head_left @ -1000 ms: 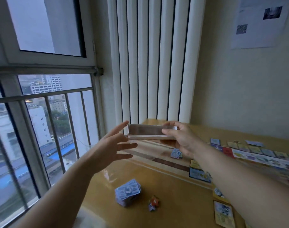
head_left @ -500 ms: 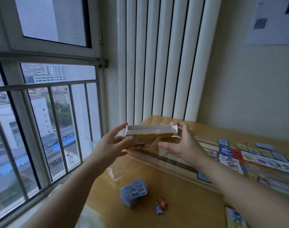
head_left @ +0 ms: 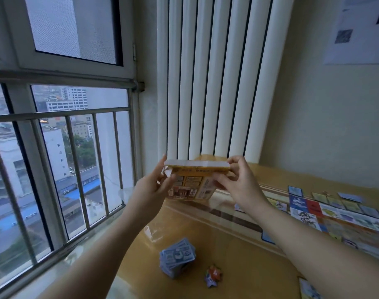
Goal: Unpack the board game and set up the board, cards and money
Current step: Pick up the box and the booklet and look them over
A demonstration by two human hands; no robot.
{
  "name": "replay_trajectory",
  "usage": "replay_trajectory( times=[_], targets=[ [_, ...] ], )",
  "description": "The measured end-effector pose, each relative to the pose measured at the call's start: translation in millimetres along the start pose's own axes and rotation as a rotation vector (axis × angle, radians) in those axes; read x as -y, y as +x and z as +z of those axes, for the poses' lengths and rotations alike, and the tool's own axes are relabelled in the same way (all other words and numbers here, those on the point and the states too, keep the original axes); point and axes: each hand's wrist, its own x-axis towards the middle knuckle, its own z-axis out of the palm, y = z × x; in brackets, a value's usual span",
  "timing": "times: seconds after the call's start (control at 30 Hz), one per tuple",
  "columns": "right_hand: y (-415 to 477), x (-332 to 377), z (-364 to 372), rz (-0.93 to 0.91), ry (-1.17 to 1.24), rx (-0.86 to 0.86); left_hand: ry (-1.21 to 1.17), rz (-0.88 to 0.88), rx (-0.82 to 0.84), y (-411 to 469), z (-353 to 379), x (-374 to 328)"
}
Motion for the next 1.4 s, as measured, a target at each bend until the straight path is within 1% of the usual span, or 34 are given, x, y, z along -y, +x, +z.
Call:
replay_trajectory(
  times=[0.1,0.17,0.23,0.27,0.4,0.5,0.57,0.7,0.83,0.9,0.97,1.03,1.1,1.17,1.27,1.33,1.4],
  targets=[
    [10,10,0,-0.021,-0.019,0.007,0.082,0.054,-0.084,17,-2,5],
    [19,16,-1,-0.029,-0.049,0.012,0.129,0.039,-0.120,30,-3,12],
    [26,19,-2,-0.012,-0.073,0.016,0.115,0.008,-0.130,42,-4,16],
    [30,19,-3,-0.002,-0.075,0.015,0.071,-0.003,-0.126,47,-5,17],
    [43,20,-1,-0.016,-0.099,0.011,-0.230,-0.026,-0.119,65,-4,14],
    [51,18,-1,-0.058,-0.149,-0.046,-0.361,-0.047,-0.143,73,2,7],
    [56,18,0,-0.036,-0.100,-0.068,-0.409,-0.062,-0.144,77,7,5],
    [58,15,3,0.073,0.145,-0.057,-0.522,-0.100,-0.075,80,12,2],
    [63,13,4,0.167,0.233,-0.003,-0.553,-0.147,-0.007,83,11,-1],
    [66,11,3,0.236,0.238,0.037,-0.565,-0.166,0.021,84,9,-3],
    [69,9,1,0.290,0.239,0.039,-0.587,-0.203,0.044,85,7,-7],
    [71,8,1,0.301,0.243,0.015,-0.604,-0.255,0.048,88,5,-10],
    [71,7,3,0.293,0.250,-0.033,-0.616,-0.293,0.017,89,5,-12],
    [69,5,6,0.288,0.267,-0.066,-0.629,-0.287,-0.004,87,7,-13],
    [66,1,9,0.284,0.315,-0.101,-0.613,-0.250,0.009,81,11,-13],
    [64,4,11,0.250,0.324,-0.083,-0.641,-0.243,0.013,78,14,-14],
    [61,8,15,0.242,0.390,-0.063,-0.680,-0.254,0.005,76,17,-16]
  ],
)
